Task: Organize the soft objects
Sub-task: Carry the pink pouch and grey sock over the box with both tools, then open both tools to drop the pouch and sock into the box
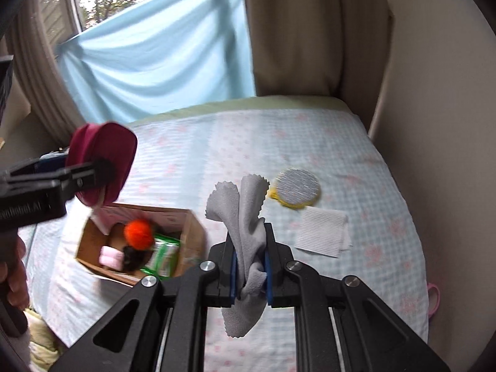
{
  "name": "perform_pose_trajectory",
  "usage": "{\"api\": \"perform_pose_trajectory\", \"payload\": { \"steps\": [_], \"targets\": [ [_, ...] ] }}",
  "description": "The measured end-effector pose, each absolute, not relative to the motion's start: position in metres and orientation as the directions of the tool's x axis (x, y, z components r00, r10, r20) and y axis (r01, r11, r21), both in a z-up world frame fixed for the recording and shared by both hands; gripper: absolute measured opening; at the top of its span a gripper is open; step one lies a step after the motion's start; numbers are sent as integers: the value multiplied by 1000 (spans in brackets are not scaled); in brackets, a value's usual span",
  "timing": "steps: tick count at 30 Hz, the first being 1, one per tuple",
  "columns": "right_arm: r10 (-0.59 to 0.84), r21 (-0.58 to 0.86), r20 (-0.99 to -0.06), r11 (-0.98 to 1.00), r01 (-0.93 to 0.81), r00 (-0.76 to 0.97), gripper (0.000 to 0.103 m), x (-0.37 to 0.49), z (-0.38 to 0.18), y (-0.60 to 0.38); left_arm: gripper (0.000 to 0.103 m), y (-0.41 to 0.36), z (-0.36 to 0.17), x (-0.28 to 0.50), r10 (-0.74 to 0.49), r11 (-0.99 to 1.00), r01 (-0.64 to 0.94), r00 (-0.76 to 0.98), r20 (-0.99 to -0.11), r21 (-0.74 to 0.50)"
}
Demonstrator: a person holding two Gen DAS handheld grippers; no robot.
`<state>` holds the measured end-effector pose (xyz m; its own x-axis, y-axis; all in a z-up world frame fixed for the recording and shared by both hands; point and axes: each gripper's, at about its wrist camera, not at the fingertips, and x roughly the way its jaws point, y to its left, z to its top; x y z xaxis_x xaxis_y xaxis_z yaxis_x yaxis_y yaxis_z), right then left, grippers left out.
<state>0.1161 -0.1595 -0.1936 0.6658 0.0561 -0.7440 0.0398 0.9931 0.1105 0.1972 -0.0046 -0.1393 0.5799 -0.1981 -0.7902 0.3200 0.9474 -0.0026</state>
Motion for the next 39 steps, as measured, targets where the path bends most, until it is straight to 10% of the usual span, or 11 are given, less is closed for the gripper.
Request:
{"api": "perform_pose_trajectory", "payload": {
  "steps": [18,39],
  "targets": [
    [224,222,-798,972,-72,559,12,157,-188,24,85,195,-177,192,-139,980,192,509,-849,-45],
    [251,295,-936,942,159,247,12,254,-316,46,88,216,-314,265,-127,944,325,206,-970,-54]
  ]
}}
